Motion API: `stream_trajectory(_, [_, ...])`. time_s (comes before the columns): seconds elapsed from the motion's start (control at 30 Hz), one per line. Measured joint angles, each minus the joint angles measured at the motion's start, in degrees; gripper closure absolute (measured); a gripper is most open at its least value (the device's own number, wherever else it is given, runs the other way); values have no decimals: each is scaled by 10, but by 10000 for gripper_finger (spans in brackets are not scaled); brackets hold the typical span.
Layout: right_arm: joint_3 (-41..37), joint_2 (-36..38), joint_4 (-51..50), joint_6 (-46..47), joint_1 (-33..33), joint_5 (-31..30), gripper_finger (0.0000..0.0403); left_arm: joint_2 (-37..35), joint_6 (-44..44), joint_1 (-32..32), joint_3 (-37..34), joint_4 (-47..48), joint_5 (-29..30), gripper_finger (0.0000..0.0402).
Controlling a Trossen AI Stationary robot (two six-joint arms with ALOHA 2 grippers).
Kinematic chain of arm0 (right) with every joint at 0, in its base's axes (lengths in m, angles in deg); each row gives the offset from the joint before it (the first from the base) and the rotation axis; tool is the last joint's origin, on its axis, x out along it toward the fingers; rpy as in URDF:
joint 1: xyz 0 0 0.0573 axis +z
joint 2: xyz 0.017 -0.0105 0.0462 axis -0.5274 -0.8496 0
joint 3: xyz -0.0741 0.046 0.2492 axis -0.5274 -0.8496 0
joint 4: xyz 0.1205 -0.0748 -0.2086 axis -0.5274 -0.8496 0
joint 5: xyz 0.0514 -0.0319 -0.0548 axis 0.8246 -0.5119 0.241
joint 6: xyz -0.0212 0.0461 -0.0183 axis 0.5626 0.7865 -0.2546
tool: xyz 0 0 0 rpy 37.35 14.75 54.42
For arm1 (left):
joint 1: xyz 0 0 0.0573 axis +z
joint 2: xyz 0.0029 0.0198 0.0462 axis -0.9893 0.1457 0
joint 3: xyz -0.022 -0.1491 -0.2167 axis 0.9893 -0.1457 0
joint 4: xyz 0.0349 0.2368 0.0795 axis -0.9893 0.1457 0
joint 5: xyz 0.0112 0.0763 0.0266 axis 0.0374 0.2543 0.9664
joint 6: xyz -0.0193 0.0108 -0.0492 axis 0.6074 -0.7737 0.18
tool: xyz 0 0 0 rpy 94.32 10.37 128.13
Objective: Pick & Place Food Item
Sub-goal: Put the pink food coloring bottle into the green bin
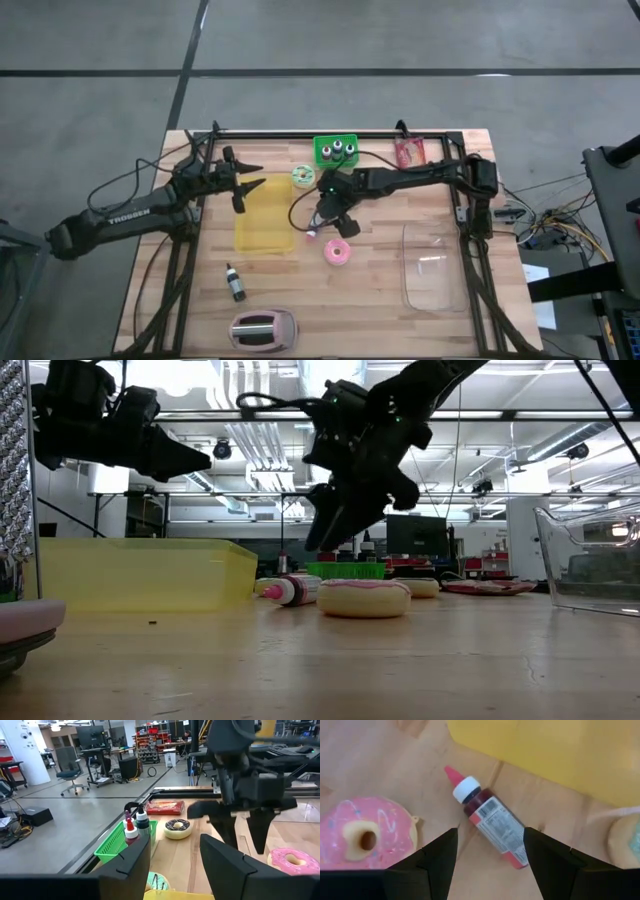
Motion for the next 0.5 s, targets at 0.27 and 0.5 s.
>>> stream_trajectory(0.27, [46, -41, -23, -22, 0, -9, 179, 0, 6, 1, 0, 0, 0, 227])
stream_trajectory(0.5, [92, -65, -77, -43, -1, -12, 179, 0, 8, 2, -1, 0, 0, 227])
